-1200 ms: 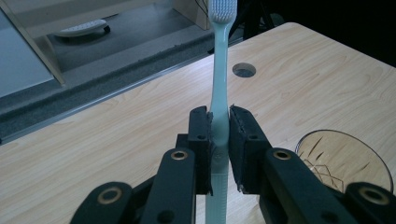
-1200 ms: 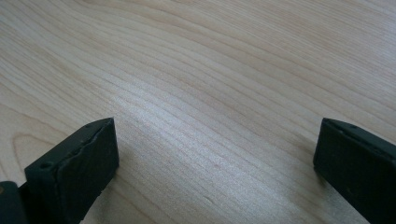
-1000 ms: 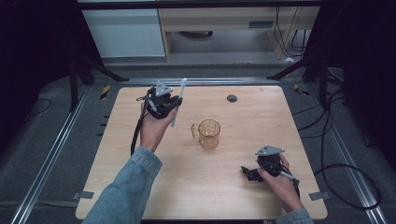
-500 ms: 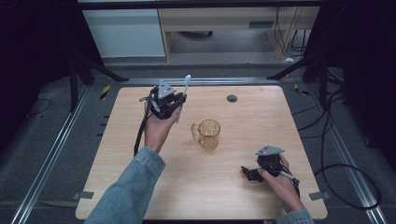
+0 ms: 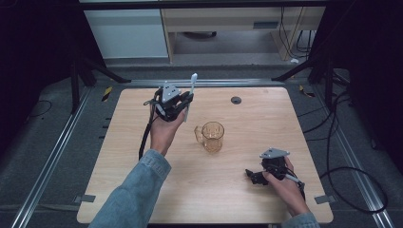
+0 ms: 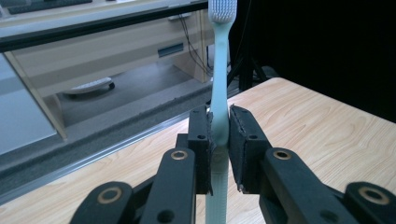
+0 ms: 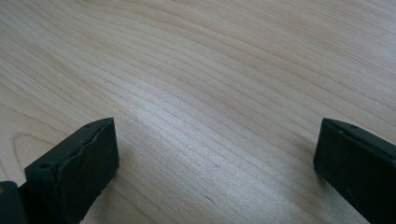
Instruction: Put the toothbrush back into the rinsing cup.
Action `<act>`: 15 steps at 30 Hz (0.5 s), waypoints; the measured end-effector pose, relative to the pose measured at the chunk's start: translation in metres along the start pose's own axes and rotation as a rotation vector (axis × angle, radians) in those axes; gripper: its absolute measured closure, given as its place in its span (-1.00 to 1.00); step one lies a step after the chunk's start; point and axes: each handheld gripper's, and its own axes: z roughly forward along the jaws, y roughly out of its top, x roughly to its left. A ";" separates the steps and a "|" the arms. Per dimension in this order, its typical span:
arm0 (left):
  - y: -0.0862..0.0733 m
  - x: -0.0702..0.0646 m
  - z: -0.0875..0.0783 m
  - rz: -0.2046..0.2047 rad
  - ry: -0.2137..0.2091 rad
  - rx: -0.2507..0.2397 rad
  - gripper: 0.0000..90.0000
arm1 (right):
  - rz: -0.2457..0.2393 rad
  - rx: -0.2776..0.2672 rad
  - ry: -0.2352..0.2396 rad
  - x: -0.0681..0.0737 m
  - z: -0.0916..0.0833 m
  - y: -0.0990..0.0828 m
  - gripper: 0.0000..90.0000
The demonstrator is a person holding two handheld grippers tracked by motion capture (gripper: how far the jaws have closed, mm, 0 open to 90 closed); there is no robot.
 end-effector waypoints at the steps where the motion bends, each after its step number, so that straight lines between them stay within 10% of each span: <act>1: 0.000 -0.001 0.000 0.000 0.000 -0.008 0.75 | 0.001 0.001 0.000 0.000 0.000 0.000 -0.99; 15: -0.007 -0.007 0.000 -0.029 -0.042 -0.094 0.75 | -0.002 0.001 0.001 0.000 0.000 0.000 -0.99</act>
